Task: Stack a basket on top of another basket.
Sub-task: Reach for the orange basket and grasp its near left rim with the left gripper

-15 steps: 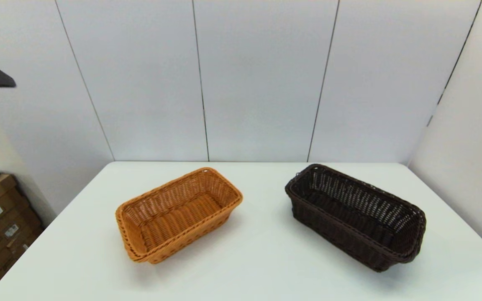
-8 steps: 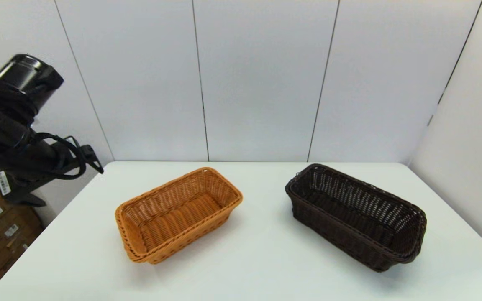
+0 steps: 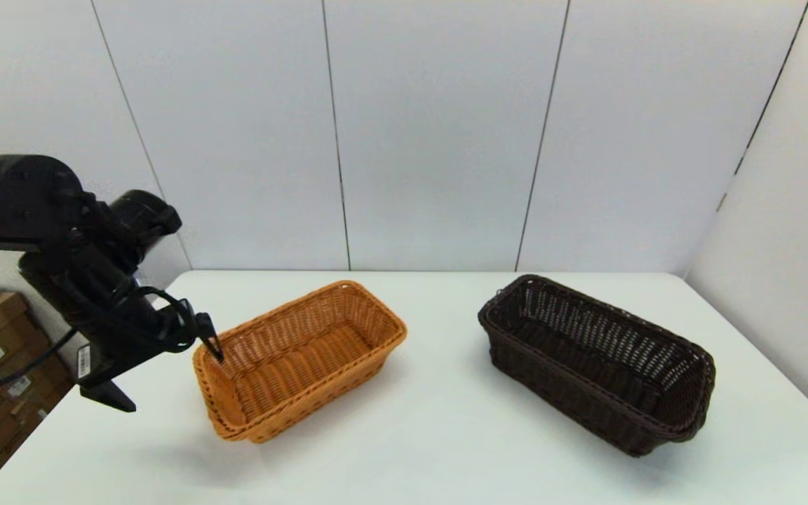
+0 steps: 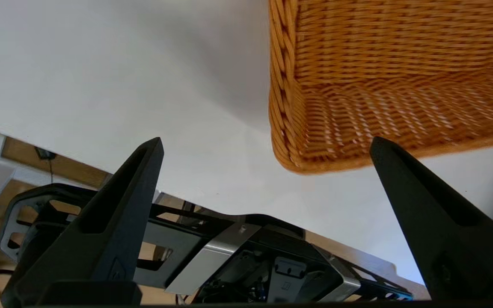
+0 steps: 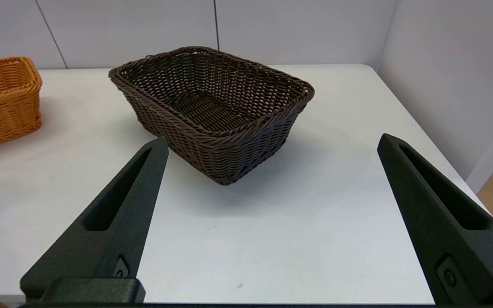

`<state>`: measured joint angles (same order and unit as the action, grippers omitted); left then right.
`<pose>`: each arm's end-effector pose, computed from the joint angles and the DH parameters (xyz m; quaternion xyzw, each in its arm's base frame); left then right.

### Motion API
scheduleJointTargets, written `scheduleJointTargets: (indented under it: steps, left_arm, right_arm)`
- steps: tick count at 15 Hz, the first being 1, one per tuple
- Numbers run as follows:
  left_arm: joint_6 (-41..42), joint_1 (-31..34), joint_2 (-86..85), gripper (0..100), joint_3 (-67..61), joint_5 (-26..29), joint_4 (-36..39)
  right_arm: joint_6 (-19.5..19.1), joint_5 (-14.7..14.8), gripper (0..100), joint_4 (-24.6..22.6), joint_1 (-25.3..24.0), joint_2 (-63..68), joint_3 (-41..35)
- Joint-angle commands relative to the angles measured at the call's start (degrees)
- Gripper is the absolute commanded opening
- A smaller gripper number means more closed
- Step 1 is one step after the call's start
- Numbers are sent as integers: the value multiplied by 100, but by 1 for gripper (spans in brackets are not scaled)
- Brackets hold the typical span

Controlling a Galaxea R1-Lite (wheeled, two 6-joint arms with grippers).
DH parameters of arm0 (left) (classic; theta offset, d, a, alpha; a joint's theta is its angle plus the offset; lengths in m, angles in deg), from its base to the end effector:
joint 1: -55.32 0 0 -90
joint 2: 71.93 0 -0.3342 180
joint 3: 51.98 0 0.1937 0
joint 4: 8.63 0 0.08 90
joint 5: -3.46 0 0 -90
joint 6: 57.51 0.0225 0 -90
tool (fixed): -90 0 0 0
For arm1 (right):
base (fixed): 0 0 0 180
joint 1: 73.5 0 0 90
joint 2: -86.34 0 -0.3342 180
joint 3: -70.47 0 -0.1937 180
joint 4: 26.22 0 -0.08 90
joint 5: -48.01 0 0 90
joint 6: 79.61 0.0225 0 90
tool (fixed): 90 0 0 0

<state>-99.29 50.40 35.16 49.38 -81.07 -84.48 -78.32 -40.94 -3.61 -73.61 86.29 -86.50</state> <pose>0.3046 -0.0284 0.1988 -0.2718 0.6348 0.1689 0.7033 -0.0535 -0.0005 0.0765 0.0113 -0.0042 -0.0082 0.9999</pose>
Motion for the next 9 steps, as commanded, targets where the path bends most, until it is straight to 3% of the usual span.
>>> scheduleJointTargets:
  steps: [1, 9]
  left_arm:
    - [267, 27, 621, 100, -46, 33, 71]
    - [284, 18, 1781, 100, 314, 59, 476]
  right_arm:
    - [3, 1, 100, -2, -7, 5, -1]
    - [3, 1, 100, -2, -7, 5, -1]
